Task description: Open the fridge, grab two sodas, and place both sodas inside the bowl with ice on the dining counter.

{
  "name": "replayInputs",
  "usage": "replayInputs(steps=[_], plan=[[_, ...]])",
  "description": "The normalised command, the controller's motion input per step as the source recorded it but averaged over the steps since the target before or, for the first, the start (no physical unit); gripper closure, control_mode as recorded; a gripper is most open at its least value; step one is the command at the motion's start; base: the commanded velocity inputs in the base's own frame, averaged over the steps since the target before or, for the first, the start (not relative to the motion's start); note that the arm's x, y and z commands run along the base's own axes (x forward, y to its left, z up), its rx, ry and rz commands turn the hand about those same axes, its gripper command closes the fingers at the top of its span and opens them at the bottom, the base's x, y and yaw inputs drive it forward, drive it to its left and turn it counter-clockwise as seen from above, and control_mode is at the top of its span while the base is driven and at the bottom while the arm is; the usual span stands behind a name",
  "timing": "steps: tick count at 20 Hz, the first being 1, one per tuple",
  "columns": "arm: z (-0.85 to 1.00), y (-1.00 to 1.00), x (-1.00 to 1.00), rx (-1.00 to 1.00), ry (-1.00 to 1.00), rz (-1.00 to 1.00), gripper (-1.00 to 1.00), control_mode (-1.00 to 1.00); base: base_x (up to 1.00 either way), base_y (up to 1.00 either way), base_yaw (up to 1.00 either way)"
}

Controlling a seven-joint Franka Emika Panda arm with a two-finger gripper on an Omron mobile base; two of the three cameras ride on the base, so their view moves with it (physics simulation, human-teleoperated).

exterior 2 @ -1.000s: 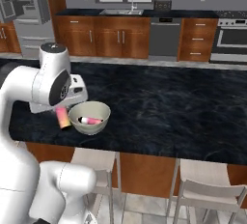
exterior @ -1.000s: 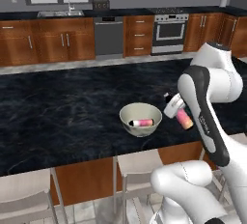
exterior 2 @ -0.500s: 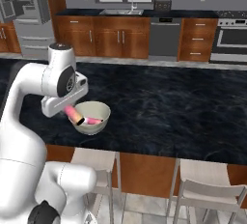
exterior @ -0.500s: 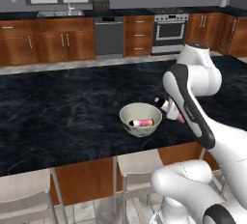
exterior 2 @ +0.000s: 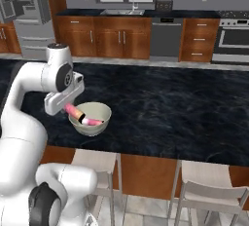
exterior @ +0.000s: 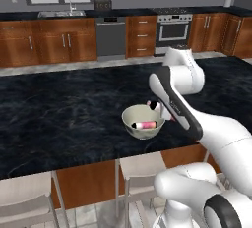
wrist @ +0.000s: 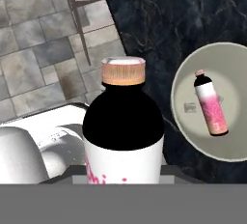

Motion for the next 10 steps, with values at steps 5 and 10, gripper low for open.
replayInputs(steps=[5, 10], plan=[[-0.29, 0.14, 0.51, -0.1, 0.09, 0.01, 1.0, -1.0, 0.0, 0.0, 0.0], [-0.34, 0.0, 0.62, -0.03, 0.1, 0.02, 1.0, -1.0, 0.0, 0.0, 0.0]])
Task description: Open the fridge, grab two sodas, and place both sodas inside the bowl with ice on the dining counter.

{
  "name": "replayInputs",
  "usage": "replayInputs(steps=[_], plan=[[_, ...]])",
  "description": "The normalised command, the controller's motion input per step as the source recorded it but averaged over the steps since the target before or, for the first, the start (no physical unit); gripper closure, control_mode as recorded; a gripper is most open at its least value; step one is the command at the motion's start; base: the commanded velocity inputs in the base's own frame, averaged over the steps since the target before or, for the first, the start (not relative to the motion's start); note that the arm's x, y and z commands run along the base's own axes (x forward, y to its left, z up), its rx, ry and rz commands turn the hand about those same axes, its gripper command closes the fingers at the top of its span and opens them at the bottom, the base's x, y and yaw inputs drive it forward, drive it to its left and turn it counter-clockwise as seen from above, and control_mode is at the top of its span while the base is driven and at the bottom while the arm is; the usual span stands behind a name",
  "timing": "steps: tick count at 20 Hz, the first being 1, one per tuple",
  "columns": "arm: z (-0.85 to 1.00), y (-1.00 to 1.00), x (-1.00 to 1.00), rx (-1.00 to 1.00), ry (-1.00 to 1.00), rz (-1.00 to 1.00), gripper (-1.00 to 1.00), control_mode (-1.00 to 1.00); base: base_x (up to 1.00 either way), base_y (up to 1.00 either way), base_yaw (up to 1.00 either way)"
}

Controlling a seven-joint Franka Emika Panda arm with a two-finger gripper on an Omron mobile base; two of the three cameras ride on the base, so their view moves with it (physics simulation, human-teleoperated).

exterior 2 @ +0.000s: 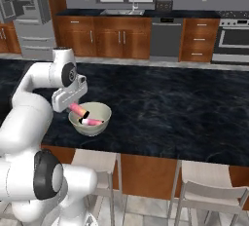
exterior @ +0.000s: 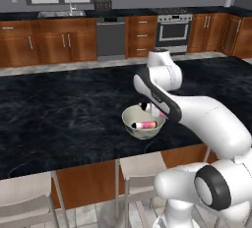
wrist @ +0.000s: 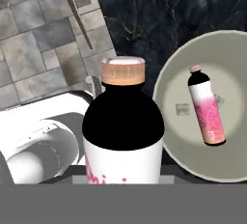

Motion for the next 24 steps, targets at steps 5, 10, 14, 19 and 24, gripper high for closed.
replayInputs(steps=[5, 10, 14, 19, 24], plan=[[-0.36, 0.0, 0.54, 0.0, 0.04, 0.05, 1.0, -1.0, 0.0, 0.0, 0.0], [-0.44, 0.0, 0.4, 0.0, 0.0, 0.06, 1.0, -1.0, 0.0, 0.0, 0.0], [-0.46, 0.0, 0.35, 0.0, 0.0, 0.06, 1.0, -1.0, 0.0, 0.0, 0.0], [-0.46, -0.01, 0.34, 0.0, 0.0, 0.04, 1.0, -1.0, 0.0, 0.0, 0.0], [-0.34, 0.0, 0.19, 0.0, 0.0, 0.02, 1.0, -1.0, 0.0, 0.0, 0.0]])
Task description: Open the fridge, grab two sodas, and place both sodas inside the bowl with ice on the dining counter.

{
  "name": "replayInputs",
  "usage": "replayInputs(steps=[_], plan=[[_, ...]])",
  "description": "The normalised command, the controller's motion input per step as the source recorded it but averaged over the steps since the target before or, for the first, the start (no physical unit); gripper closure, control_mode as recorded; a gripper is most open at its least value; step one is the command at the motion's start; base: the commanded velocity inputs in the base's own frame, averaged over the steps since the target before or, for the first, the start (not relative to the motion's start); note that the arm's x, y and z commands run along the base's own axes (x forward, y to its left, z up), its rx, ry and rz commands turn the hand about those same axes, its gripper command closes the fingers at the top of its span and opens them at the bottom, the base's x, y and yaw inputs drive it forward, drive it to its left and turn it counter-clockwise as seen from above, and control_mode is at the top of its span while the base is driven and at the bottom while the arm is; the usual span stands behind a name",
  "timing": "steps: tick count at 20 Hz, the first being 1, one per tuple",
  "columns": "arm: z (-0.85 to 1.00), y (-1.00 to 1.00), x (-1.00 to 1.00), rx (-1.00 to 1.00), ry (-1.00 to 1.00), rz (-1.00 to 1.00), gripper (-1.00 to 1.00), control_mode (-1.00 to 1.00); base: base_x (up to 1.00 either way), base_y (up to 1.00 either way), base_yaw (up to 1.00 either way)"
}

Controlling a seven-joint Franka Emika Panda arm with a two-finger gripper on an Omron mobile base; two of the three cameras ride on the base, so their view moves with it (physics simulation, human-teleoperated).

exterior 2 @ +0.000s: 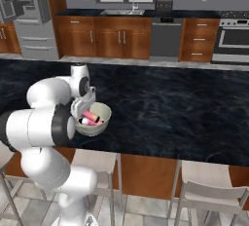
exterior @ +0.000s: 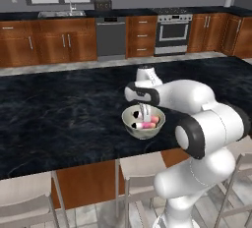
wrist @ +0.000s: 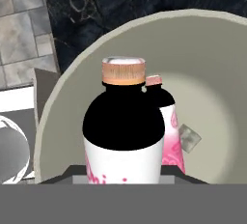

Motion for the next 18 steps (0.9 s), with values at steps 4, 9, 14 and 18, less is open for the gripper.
replayInputs(steps=[4, 9, 14, 18], plan=[[-0.21, 0.0, 0.14, 0.0, 0.0, 0.02, 1.0, -1.0, 0.0, 0.0, 0.0], [-0.19, 0.0, 0.13, 0.0, 0.0, 0.02, 1.0, -1.0, 0.0, 0.0, 0.0], [-0.18, 0.0, 0.2, 0.0, 0.0, 0.02, 1.0, -1.0, 0.0, 0.0, 0.0], [-0.21, 0.0, 0.19, 0.0, 0.0, 0.02, 1.0, -1.0, 0.0, 0.0, 0.0]])
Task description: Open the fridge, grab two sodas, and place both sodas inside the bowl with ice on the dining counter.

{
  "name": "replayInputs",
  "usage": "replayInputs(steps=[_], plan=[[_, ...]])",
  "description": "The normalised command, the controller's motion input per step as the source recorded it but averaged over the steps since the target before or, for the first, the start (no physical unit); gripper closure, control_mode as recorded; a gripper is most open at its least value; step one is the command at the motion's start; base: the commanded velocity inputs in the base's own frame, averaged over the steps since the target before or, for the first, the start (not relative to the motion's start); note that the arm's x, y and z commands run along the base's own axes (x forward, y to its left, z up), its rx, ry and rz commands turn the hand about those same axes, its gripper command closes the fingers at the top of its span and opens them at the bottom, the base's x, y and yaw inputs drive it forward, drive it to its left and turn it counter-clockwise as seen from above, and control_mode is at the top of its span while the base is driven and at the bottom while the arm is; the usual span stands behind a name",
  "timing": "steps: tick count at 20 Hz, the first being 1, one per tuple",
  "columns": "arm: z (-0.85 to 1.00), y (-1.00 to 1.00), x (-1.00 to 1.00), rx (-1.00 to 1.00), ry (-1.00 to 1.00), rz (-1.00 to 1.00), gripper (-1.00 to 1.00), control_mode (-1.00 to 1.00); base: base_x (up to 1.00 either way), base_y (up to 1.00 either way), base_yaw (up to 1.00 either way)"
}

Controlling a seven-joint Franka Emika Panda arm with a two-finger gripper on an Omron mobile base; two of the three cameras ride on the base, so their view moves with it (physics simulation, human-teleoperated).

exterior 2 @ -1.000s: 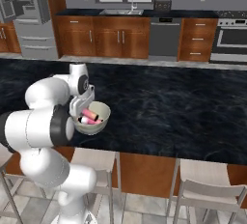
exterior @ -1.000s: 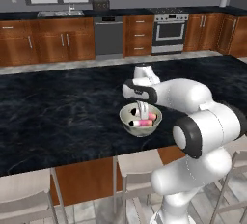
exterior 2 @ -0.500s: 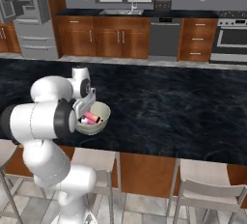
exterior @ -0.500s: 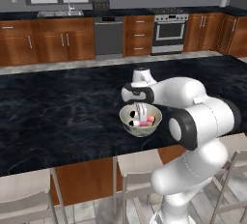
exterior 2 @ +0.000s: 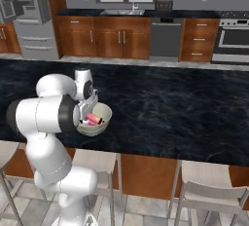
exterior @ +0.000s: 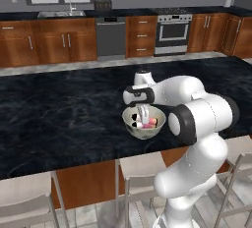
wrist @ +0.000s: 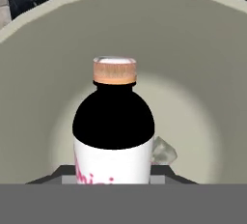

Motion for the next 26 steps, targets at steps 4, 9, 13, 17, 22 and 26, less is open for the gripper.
replayInputs(steps=[4, 9, 13, 17, 22, 26], plan=[[-0.21, 0.0, 0.14, 0.0, 0.0, 0.02, 1.0, -1.0, 0.0, 0.0, 0.0], [-0.26, 0.0, -0.05, 0.0, 0.0, 0.01, -1.0, -1.0, 0.0, 0.0, 0.0], [-0.04, 0.0, -0.24, 0.0, -0.02, 0.0, -1.0, -1.0, 0.0, 0.0, 0.0], [0.1, 0.0, -0.25, 0.0, -0.05, 0.0, -1.0, -1.0, 0.0, 0.0, 0.0], [0.43, 0.0, -0.23, 0.0, -0.12, 0.0, -1.0, -1.0, 0.0, 0.0, 0.0], [0.61, 0.0, -0.37, 0.0, -0.18, 0.0, -1.0, -1.0, 0.0, 0.0, 0.0]])
